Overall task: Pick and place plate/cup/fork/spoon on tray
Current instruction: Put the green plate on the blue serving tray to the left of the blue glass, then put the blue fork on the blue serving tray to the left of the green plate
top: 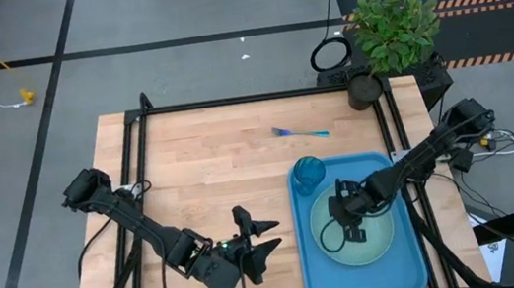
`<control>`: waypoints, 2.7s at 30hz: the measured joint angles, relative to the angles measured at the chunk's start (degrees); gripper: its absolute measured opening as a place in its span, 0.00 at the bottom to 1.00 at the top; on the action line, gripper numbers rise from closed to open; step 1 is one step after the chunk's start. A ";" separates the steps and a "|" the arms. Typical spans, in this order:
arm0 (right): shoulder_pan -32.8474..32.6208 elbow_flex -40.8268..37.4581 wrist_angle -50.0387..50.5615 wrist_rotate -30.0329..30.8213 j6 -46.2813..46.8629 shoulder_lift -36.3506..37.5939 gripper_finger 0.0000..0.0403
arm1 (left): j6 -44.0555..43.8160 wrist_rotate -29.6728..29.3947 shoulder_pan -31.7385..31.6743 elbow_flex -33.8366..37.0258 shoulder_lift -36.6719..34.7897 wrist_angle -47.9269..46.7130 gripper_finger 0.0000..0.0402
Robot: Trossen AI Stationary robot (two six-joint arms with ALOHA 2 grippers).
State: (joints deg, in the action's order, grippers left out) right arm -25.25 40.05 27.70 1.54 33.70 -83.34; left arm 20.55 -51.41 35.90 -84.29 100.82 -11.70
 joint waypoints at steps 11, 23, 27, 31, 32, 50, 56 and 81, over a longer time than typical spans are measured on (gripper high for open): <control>2.02 -0.26 -2.68 -1.82 -2.94 2.35 0.00 | 0.35 -0.06 -0.09 0.00 0.00 0.01 0.54; 1.98 -0.31 -0.43 3.17 0.57 14.48 0.00 | -0.11 -0.15 0.08 0.00 0.00 0.86 0.54; 3.83 -0.28 5.66 11.71 2.96 19.27 0.00 | 0.31 -2.42 0.19 0.00 0.00 0.81 0.54; 8.75 -0.26 12.10 15.64 2.53 21.94 0.00 | -2.38 -3.97 -0.03 0.00 -0.24 -1.69 0.54; 10.35 -0.26 12.90 16.37 1.75 22.25 0.00 | -3.97 -3.96 -0.30 0.00 -0.48 -3.36 0.54; 41.96 -0.22 -6.30 14.47 -34.97 21.94 0.00 | -53.25 -0.93 -11.24 2.42 -4.55 -51.35 0.54; 50.96 -0.17 -14.47 6.76 -45.60 18.03 0.00 | -54.13 0.04 -13.74 6.69 -6.93 -51.18 0.54; 60.12 10.99 -25.54 -10.76 -56.46 -12.50 0.37 | -34.11 12.53 -21.54 26.12 -22.58 -19.35 0.54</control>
State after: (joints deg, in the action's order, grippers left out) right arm 34.87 51.04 2.16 -9.22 -22.75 -95.83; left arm -13.56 -38.88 14.36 -58.17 78.24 -31.05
